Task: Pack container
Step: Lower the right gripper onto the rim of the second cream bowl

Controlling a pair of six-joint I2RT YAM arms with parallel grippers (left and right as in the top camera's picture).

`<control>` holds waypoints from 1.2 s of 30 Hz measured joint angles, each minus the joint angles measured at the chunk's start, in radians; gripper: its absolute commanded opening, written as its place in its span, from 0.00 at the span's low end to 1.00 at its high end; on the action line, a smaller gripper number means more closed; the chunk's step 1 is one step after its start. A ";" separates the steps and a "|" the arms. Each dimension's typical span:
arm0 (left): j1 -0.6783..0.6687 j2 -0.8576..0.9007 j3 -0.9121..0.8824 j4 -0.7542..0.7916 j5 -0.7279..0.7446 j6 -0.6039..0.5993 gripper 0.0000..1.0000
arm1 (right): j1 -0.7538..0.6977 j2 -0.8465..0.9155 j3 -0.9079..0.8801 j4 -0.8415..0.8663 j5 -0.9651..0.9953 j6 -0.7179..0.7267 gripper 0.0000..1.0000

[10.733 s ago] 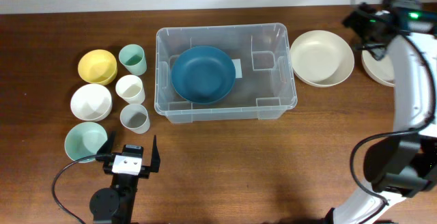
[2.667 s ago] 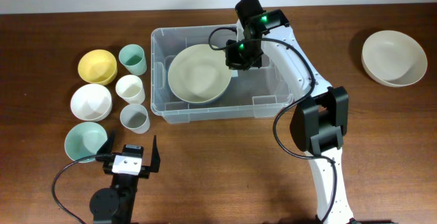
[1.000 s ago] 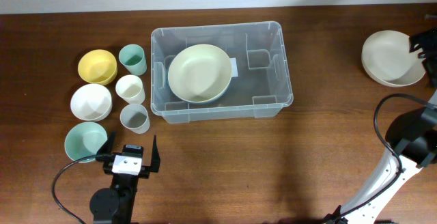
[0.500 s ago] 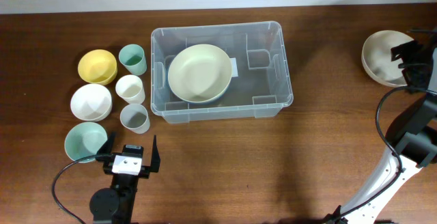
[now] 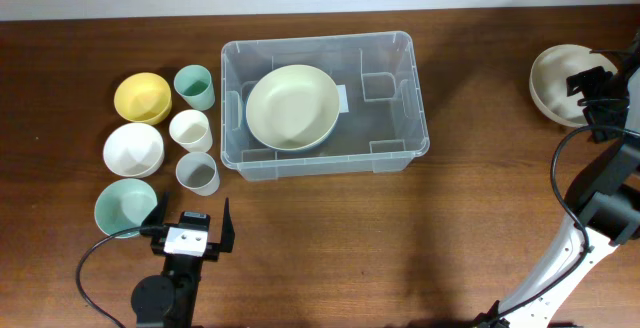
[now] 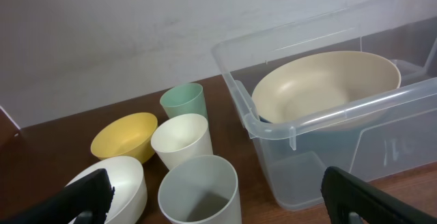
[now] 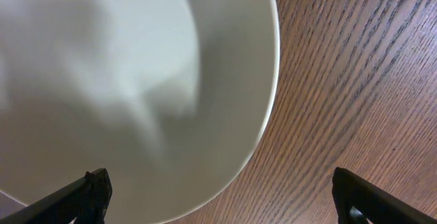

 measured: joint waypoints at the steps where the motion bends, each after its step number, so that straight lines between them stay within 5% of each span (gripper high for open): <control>1: 0.000 0.000 0.000 0.000 0.000 0.000 1.00 | 0.000 0.000 0.000 0.000 0.000 0.000 0.99; 31: 0.000 0.000 0.000 0.000 0.000 0.000 1.00 | -0.004 0.007 -0.100 0.131 -0.056 0.047 1.00; 36: 0.000 0.000 0.000 0.000 0.000 0.000 1.00 | -0.004 0.007 -0.101 0.132 -0.056 0.049 0.93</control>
